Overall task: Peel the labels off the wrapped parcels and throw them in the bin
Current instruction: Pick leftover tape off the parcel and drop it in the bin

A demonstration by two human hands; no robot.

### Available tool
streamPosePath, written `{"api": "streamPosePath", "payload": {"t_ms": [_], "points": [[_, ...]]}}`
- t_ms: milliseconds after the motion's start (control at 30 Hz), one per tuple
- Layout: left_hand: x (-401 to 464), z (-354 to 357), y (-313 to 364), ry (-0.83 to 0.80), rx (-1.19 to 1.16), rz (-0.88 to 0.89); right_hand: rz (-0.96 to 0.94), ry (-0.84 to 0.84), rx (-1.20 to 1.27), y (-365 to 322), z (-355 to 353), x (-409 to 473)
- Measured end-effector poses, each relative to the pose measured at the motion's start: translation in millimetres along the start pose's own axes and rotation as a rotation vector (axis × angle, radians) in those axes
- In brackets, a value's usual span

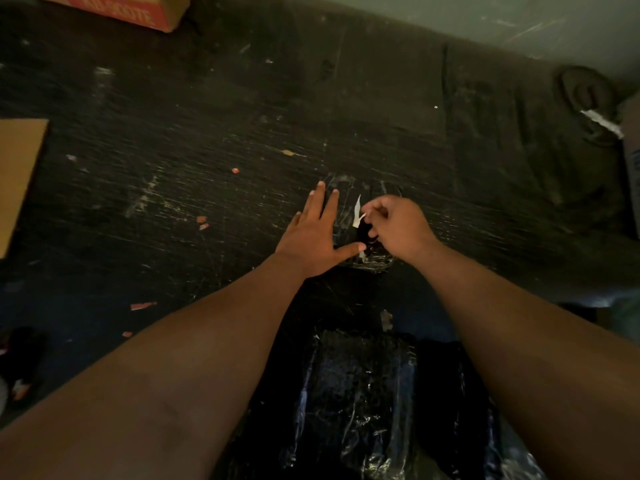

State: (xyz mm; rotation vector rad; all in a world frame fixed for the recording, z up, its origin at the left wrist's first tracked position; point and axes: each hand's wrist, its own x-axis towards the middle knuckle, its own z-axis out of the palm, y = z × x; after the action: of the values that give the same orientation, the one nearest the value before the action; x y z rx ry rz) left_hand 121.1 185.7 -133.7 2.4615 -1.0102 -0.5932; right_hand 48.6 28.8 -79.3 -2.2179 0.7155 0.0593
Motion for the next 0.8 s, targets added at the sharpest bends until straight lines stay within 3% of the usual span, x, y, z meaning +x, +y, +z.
{"api": "streamPosePath", "payload": {"t_ms": [233,367,600,800], "points": [[0.4,3.5,-6.1,-0.041,-0.103,0.028,0.047,-0.064,0.024,-2.0,-0.1,4.2],[1.2,3.4,-5.7,-0.040,-0.131,0.025,0.149,-0.106,0.164,-9.2,-5.8,9.1],[1.0,3.2,-6.0,-0.053,-0.161,0.022,-0.158,-0.178,-0.295,1.5,-5.5,3.5],[2.2,4.2,-7.2,-0.052,-0.160,0.018,-0.262,-0.092,-0.367,2.5,2.3,5.1]]}}
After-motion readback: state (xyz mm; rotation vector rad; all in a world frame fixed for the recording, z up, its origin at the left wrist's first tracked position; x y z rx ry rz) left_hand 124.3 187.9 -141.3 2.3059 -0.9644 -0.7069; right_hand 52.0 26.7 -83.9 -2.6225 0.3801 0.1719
